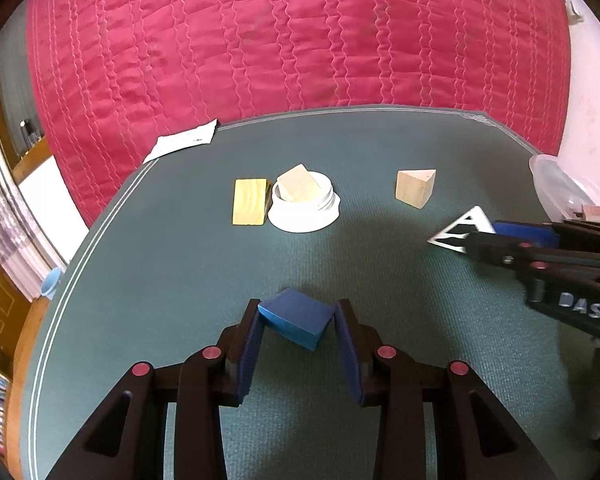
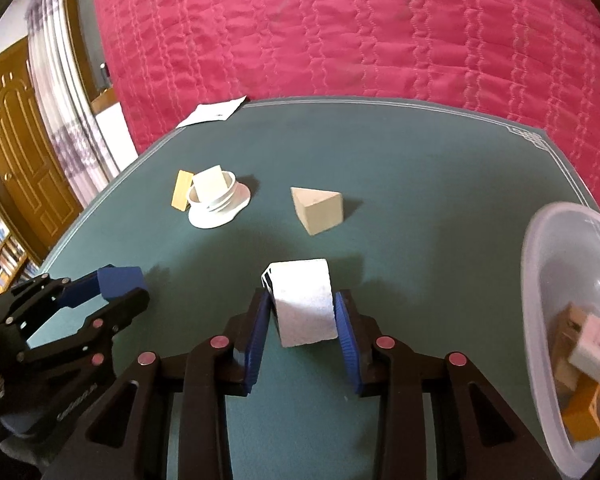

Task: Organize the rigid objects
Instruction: 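Grasp the white striped triangular block with the right gripper while the left gripper holds the blue block, then carry both blocks over the clear bowl and open both grippers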

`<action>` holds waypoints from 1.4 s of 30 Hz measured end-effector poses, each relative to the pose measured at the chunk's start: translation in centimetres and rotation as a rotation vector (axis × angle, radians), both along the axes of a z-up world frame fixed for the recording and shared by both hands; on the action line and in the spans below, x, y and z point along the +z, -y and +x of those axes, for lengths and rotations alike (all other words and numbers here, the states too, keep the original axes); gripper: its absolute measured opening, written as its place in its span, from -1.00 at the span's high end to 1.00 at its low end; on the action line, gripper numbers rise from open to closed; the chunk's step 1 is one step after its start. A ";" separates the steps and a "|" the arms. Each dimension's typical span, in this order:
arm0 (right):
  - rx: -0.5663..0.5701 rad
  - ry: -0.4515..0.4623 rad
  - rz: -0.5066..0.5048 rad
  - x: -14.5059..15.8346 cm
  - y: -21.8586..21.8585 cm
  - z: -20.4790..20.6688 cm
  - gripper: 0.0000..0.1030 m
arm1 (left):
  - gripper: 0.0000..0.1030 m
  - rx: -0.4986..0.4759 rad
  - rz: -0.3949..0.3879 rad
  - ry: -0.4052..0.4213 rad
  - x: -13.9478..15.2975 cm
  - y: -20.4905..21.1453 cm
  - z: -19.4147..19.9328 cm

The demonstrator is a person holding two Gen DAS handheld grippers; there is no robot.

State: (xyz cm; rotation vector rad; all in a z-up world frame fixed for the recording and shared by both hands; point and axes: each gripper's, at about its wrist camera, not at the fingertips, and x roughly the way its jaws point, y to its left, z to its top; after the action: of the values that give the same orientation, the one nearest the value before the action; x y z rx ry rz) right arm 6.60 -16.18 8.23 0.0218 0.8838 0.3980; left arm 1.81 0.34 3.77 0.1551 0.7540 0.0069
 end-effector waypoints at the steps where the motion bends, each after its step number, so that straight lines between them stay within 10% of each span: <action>1: -0.003 0.000 0.002 0.0 0.2 -0.2 0.33 | 0.25 0.002 0.005 0.002 0.0 0.1 0.0; 22: -0.060 0.034 0.096 1.8 5.0 -3.9 0.58 | 0.25 -0.024 0.091 0.053 0.7 3.3 -1.6; 42: 0.000 -0.042 -0.029 -1.2 2.8 -2.7 -0.11 | 0.25 -0.031 0.053 0.034 0.3 2.9 -1.3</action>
State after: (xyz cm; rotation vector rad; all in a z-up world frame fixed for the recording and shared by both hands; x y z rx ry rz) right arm 3.92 -19.02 7.06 0.0034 0.9310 0.3862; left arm 0.49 -2.52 4.06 0.2163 0.7174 0.0000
